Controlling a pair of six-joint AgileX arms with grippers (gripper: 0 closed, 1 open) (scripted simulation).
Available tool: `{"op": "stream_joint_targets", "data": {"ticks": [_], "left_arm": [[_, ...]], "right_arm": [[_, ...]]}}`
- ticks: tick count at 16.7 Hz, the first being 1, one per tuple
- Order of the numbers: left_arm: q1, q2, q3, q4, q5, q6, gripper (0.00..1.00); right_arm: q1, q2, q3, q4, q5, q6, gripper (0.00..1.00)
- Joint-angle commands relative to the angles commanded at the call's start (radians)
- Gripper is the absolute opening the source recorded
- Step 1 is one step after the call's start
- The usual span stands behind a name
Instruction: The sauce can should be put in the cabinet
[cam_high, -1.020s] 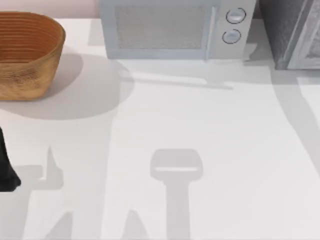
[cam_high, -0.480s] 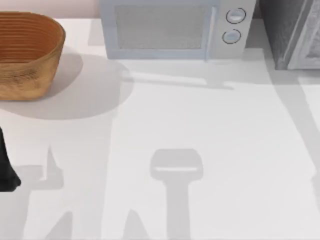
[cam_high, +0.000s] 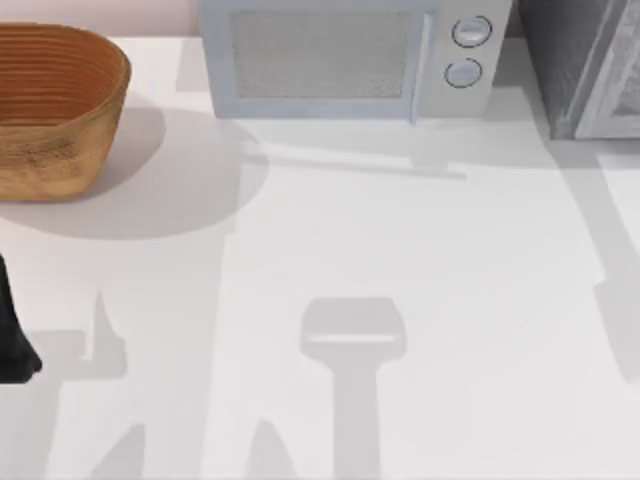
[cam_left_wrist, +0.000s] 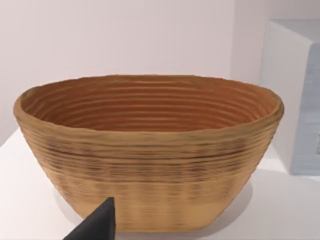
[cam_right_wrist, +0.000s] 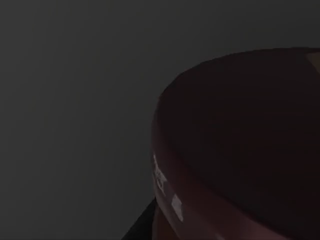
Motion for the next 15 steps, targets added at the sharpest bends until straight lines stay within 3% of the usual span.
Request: {"op": "stream_joint_targets", "data": {"ticks": [3,15], "left_arm": [[0.0,0.0,0.0,0.0,0.0,0.0,1.0],[0.0,0.0,0.0,0.0,0.0,0.0,1.0]], "right_arm": [[0.0,0.0,0.0,0.0,0.0,0.0,0.0],[0.0,0.0,0.0,0.0,0.0,0.0,0.9]]}}
